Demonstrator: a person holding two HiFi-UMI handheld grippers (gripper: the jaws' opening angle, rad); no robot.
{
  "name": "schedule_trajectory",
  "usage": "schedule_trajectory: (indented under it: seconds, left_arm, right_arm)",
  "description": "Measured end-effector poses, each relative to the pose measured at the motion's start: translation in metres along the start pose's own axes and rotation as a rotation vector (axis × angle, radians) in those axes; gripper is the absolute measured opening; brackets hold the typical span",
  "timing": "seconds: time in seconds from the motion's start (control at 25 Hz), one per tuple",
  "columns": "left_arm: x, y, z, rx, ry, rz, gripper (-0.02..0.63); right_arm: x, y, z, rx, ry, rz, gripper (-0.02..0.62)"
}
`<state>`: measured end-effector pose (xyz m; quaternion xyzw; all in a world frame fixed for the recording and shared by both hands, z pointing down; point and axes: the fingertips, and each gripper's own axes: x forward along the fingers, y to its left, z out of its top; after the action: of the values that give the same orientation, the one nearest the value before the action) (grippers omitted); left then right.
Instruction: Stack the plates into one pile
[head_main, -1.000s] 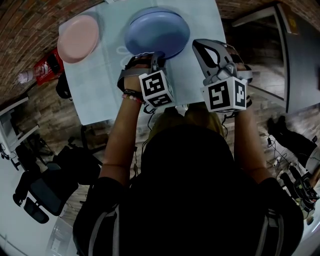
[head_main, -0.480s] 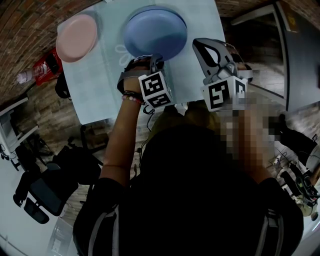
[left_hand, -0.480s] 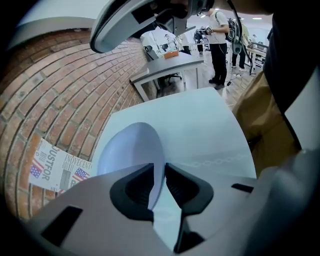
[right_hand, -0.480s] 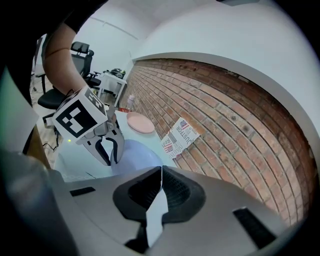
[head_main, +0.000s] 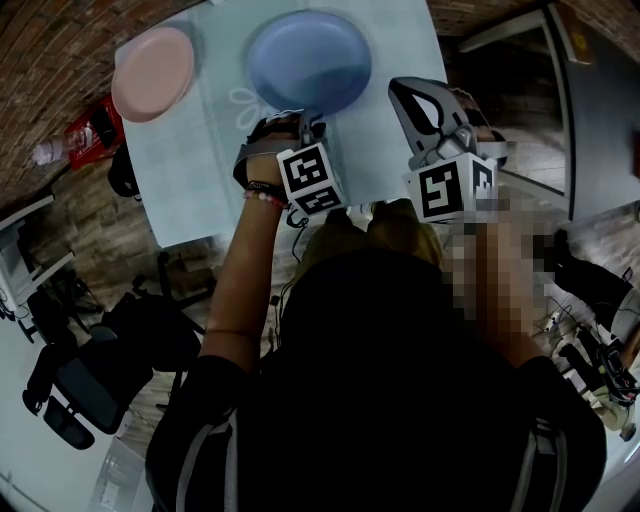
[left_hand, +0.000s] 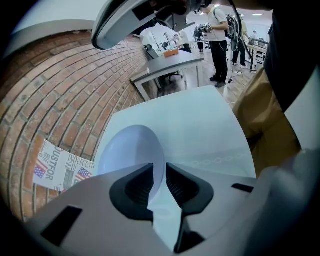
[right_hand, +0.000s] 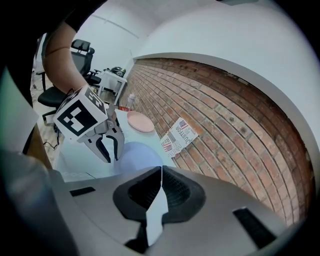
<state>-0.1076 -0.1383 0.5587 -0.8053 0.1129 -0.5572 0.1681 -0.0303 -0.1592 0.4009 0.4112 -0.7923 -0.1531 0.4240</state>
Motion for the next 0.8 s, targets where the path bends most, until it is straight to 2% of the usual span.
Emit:
schedule_trajectory:
  seconds: [0.52,0.68,0.8]
  left_arm:
    - [-0.003,-0.001,0.011,-0.009,-0.006,0.007,0.091]
    - [-0.006,0.003,0.013,-0.047,-0.032,0.015,0.091]
    - [-0.02,0.015,0.016,-0.067,-0.042,0.053,0.091]
  right_arm:
    - [-0.008,-0.002,-0.005,0.001,-0.01,-0.004,0.037]
    - [-0.01,-0.001,-0.003,0.001,-0.019,-0.01,0.037]
    - [-0.015,-0.005,0.002,0.006,-0.036,-0.025,0.037]
